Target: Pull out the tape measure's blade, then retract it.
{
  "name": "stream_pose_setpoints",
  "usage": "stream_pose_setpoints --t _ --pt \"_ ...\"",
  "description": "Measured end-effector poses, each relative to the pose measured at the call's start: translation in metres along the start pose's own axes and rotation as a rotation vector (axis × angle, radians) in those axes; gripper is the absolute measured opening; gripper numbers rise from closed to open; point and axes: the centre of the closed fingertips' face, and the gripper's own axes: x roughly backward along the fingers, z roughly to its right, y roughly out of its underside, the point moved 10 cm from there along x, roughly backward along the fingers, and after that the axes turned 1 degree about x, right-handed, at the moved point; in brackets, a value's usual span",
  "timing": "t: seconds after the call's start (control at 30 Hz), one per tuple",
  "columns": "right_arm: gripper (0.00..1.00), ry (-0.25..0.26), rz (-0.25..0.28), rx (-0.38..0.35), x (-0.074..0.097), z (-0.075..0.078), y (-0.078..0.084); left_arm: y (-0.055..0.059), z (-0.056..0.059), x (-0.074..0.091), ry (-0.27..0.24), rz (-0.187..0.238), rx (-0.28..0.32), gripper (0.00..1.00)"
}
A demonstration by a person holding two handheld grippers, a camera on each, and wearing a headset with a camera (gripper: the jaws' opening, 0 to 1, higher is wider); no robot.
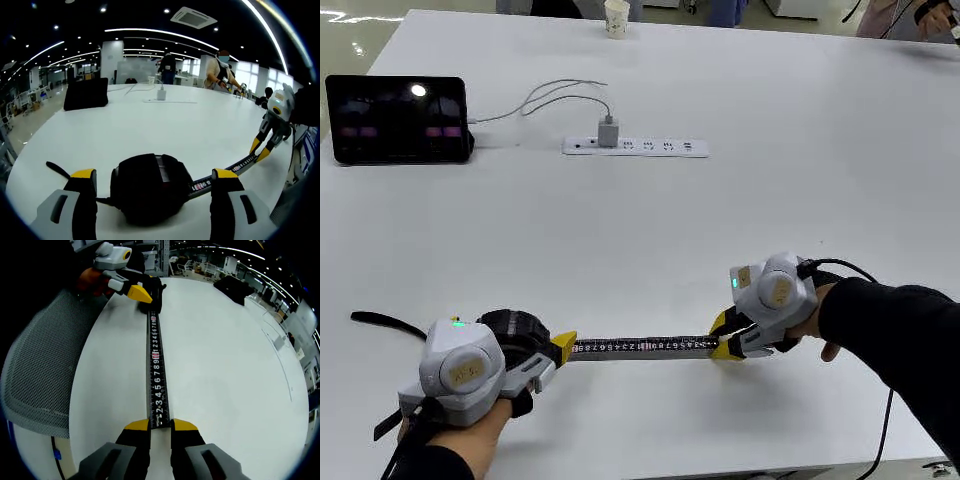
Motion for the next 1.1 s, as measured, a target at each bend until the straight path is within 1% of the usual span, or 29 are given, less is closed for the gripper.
stream_pose_setpoints --t 0.03,0.1,0.13,0.17,0.2,0.23,0.27,0.37,0.5,0.63,0.7,0.73,0.83,0.93,1.1 --pt "0.11 0.0 -0.003 0.001 -0.0004 -0.0009 -0.0007 -0.0004 -0.0005 0.0001 -0.002 -0.002 0.002 0.91" --pt "0.11 0.0 -0.001 -0.022 -0.0001 -0.0003 0.0002 -0.0022 -0.0027 0.0 -0.011 0.005 0.013 0.89" --pt "0.11 -0.001 0.004 -0.042 0.0001 0.0001 0.0008 -0.0023 -0.0038 -0.0001 -0.016 0.003 0.018 0.87" --pt "0.11 0.004 0.005 -0.085 0.0002 0.0001 0.001 -0.0018 -0.0056 -0.0001 -0.021 -0.004 0.031 0.84" --pt "0.11 0.004 -0.002 -0.078 -0.0003 0.0012 0.0003 -0.0008 -0.0064 -0.0001 -0.021 -0.017 0.052 0.82" --pt "0.11 0.0 -0.016 -0.058 -0.0011 0.0016 -0.001 -0.0006 -0.0082 -0.0004 -0.025 -0.017 0.066 0.81" --pt "0.11 -0.004 -0.027 -0.044 -0.0012 0.0014 -0.0026 -0.0004 -0.009 -0.0001 -0.028 -0.015 0.066 0.8" --pt "0.11 -0.005 -0.041 -0.049 -0.0021 0.0024 -0.0033 0.0007 -0.0086 0.0006 -0.028 -0.026 0.051 0.74" --pt "0.11 -0.007 -0.04 -0.071 -0.0012 0.0031 -0.0026 -0.0006 -0.0073 0.001 -0.019 -0.03 0.051 0.68" --pt "0.11 -0.007 -0.039 -0.08 -0.0009 0.003 -0.003 -0.0017 -0.0046 0.0008 -0.009 -0.052 0.058 0.61" --pt "0.11 -0.009 -0.036 -0.08 -0.0005 0.003 -0.0029 -0.0021 -0.0039 0.0003 -0.01 -0.073 0.034 0.61" --pt "0.11 -0.01 -0.033 -0.077 -0.0007 0.0033 -0.0026 -0.0025 -0.0042 0.0002 -0.009 -0.085 0.007 0.61" --pt "0.11 -0.011 -0.029 -0.085 -0.0008 0.0038 -0.002 -0.0031 -0.0044 -0.0001 -0.007 -0.092 0.001 0.61" --pt "0.1 -0.016 -0.026 -0.076 -0.0007 0.0043 -0.0016 -0.0029 -0.005 -0.0004 -0.004 -0.096 -0.004 0.6" --pt "0.1 -0.014 -0.033 -0.085 -0.0011 0.0047 -0.0031 -0.0021 -0.0052 0.0 -0.003 -0.094 -0.009 0.59"
